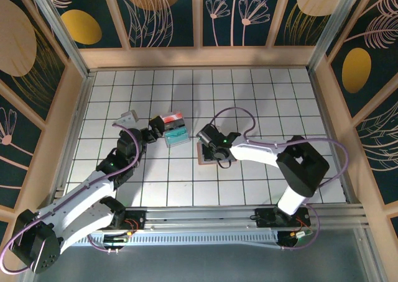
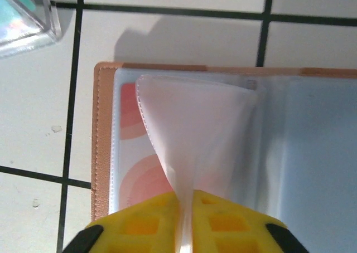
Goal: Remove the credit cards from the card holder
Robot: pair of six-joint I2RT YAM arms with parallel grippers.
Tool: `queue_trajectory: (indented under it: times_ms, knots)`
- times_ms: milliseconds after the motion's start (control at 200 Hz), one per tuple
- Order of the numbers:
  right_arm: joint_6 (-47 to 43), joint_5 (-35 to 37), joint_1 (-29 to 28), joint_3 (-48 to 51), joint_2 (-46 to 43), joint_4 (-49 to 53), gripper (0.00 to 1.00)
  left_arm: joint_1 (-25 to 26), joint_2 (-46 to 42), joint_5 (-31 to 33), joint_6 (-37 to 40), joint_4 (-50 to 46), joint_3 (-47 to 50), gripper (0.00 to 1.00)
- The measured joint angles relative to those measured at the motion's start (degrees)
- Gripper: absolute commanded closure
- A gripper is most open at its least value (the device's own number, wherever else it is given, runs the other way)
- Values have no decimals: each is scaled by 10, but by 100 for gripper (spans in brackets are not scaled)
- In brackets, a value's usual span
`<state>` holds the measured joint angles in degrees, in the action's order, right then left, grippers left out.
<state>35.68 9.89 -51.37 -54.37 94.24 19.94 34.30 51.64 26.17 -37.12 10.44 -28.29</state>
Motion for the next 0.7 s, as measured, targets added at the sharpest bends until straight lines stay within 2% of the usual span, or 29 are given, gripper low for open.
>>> queue_trajectory:
  times_ms: [390,701]
  knots:
    - [11,16,53,66,-81,-4,70,19,47,-21,33,0,-27,1]
    - [10,7,114,122,-132,-14,66,95,119,16,63,-13,-75,1]
